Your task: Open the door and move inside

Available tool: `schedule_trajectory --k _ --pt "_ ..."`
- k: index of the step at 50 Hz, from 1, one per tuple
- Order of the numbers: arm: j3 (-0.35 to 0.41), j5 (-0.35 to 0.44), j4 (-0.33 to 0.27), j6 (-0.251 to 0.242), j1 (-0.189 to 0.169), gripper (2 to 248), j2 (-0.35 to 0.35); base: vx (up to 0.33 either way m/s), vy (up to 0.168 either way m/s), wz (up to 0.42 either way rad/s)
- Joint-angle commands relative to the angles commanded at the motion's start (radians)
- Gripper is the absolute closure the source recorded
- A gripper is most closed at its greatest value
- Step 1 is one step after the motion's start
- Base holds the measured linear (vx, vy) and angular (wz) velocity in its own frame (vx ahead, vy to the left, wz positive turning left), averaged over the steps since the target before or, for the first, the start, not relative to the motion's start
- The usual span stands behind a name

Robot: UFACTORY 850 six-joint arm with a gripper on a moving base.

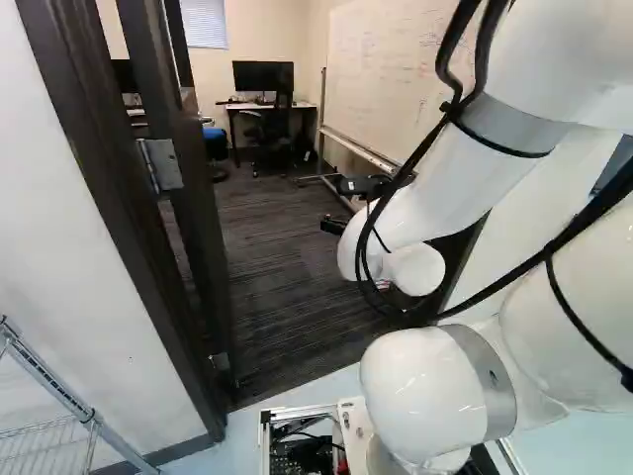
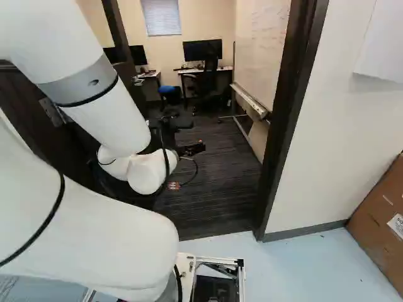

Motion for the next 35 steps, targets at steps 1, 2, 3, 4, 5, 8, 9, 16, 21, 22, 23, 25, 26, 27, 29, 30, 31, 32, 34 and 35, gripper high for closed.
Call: schedule_trajectory --k 1,2,3,4,5,8,9,16,21,22,23,25,26,27,29,30,31,32,34,35 --pt "0.000 0.000 0.000 0.000 0.000 3 0.000 0.033 0.007 0.002" --pt "0.000 0.000 0.000 0.000 0.000 3 0.000 0.035 0.001 -0.007" --pt "0.000 0.000 0.000 0.000 0.000 3 0.000 0.046 0.000 -0.020" --pt "0.000 0.000 0.000 0.000 0.000 3 0.000 0.035 0.001 -0.005" --pt "0.000 0.000 0.000 0.000 0.000 3 0.000 0.049 0.001 0.006" --pt "0.000 0.000 0.000 0.000 0.000 3 0.000 0.057 0.005 -0.001" --pt "0.000 0.000 0.000 0.000 0.000 3 0.000 0.071 0.006 0.001" --pt "0.000 0.000 0.000 0.000 0.000 3 0.000 0.086 0.001 -0.006" --pt "0.000 0.000 0.000 0.000 0.000 3 0.000 0.120 0.009 -0.005" --pt "0.000 0.000 0.000 0.000 0.000 3 0.000 0.121 0.006 -0.002" --pt "0.000 0.000 0.000 0.000 0.000 3 0.000 0.125 0.001 -0.006" --pt "0.000 0.000 0.000 0.000 0.000 3 0.000 0.134 -0.002 -0.013" --pt "0.000 0.000 0.000 0.000 0.000 3 0.000 0.152 0.000 -0.013" --pt "0.000 0.000 0.000 0.000 0.000 3 0.000 0.133 0.003 -0.016" --pt "0.000 0.000 0.000 0.000 0.000 3 0.000 0.131 0.005 -0.011" --pt "0.000 0.000 0.000 0.000 0.000 3 0.000 0.130 0.009 -0.008" --pt "0.000 0.000 0.000 0.000 0.000 3 0.000 0.151 0.009 -0.005" --pt "0.000 0.000 0.000 0.000 0.000 3 0.000 0.134 0.008 -0.006" --pt "0.000 0.000 0.000 0.000 0.000 3 0.000 0.139 0.001 -0.009" --pt "0.000 0.000 0.000 0.000 0.000 3 0.000 0.146 0.002 -0.010"
